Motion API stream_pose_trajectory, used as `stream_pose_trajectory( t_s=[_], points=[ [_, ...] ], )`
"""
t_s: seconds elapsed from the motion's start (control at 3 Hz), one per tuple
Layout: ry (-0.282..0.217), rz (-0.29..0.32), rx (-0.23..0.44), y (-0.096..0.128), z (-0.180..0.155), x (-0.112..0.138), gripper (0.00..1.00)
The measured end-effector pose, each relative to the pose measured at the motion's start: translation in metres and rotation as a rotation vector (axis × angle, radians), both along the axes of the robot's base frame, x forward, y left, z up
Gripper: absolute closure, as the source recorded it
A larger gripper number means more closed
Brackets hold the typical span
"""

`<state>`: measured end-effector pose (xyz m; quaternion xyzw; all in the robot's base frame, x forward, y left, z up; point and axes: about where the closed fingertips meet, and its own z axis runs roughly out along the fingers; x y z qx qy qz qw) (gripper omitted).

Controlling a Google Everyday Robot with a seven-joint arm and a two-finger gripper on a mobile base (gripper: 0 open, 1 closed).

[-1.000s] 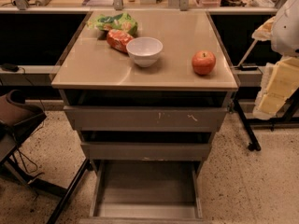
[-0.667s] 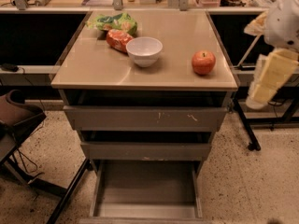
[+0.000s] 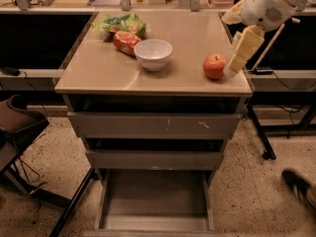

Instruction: Place apple into bottom drawer

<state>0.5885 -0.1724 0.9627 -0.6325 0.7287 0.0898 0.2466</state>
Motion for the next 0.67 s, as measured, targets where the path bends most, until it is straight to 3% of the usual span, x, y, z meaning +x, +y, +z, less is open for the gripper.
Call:
stream_pose_trajectory(
  t_s=[0.33,0.67],
  points=[
    [-0.022,-0.031,0.097,-0.0122,-0.0009,0.0392,0.00],
    [-0.050,-0.034,0.111,-0.0113,0.0061,0.0486,0.00]
  ],
)
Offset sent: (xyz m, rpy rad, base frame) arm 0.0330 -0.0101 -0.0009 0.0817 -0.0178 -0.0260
